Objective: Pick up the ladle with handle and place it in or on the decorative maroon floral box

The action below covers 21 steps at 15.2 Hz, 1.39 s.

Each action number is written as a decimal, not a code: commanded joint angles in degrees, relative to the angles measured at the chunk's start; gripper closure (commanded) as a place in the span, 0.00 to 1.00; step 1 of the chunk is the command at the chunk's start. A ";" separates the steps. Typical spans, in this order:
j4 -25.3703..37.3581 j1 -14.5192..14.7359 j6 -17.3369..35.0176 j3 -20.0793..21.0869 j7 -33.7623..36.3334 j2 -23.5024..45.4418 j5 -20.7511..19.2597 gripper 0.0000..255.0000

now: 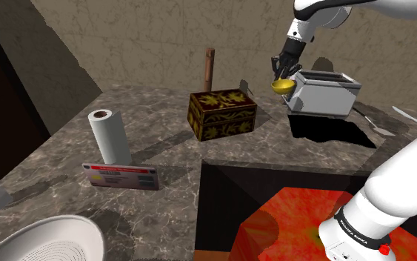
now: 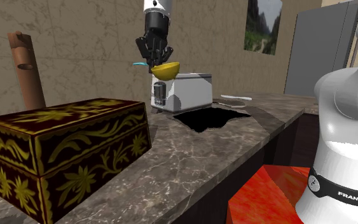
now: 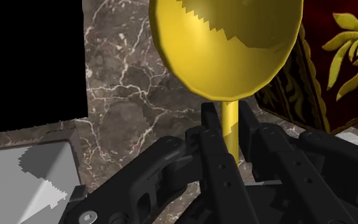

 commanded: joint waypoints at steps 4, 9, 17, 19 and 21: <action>2.08 1.84 -0.91 2.29 4.22 0.46 0.39 1.00; 4.45 4.85 0.02 5.97 10.67 2.57 1.07 1.00; 11.88 9.70 0.65 11.20 20.75 8.76 1.29 1.00; 14.50 10.93 0.56 12.35 23.22 10.84 1.12 1.00; 14.65 11.38 1.26 12.72 23.93 11.55 1.07 1.00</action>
